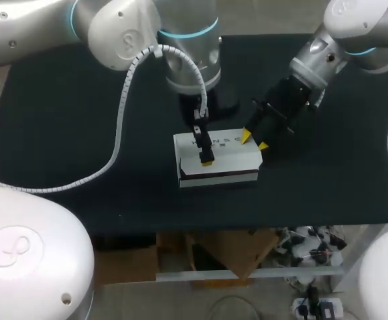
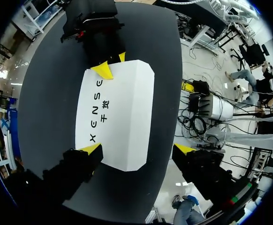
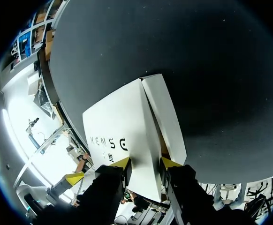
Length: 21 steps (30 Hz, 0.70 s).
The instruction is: Assemble the packaging by folding the flat box into shape, placing the metal phone stand inside, and closing the box properly
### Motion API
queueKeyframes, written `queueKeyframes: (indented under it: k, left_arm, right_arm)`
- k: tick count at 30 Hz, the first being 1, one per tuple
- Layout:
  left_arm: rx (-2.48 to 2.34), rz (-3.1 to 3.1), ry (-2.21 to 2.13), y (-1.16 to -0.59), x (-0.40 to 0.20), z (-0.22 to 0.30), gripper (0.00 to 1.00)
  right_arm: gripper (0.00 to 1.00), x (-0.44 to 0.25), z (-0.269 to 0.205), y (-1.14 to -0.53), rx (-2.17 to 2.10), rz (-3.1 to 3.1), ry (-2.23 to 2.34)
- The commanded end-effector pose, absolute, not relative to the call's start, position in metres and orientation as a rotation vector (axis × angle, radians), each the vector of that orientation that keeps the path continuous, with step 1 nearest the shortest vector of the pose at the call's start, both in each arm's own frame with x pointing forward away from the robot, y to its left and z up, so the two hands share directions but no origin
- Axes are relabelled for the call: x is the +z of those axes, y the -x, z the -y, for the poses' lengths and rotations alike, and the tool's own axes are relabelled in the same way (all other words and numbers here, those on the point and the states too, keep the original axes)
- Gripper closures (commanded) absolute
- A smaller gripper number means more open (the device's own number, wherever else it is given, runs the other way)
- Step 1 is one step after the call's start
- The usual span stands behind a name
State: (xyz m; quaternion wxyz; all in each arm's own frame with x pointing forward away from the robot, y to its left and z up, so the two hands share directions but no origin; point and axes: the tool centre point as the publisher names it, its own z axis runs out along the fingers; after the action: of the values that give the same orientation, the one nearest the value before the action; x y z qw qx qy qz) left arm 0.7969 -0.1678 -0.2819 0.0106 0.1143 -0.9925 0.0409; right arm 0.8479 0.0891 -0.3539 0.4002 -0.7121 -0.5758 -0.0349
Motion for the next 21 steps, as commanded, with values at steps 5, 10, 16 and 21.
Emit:
queueKeyframes:
  k: [5, 10, 16, 21]
  left_arm:
    - [0.105, 3.161, -0.336, -0.799, -0.292, 0.166, 0.00]
    - [0.110, 3.155, -0.323, -0.807, -0.301, 0.165, 0.00]
    - [0.120, 3.163, -0.313, -0.806, -0.305, 0.166, 0.00]
    - [0.113, 3.174, -0.299, -0.806, -0.310, 0.166, 0.00]
  right_arm:
    - [0.60, -0.355, -0.089, -0.849, -0.086, 1.455, 1.800]
    - [0.60, -0.355, -0.089, -0.849, -0.086, 1.455, 1.800]
    - [0.59, -0.355, -0.089, -0.849, -0.086, 1.455, 1.800]
    - [0.59, -0.355, -0.089, -0.849, -0.086, 1.455, 1.800]
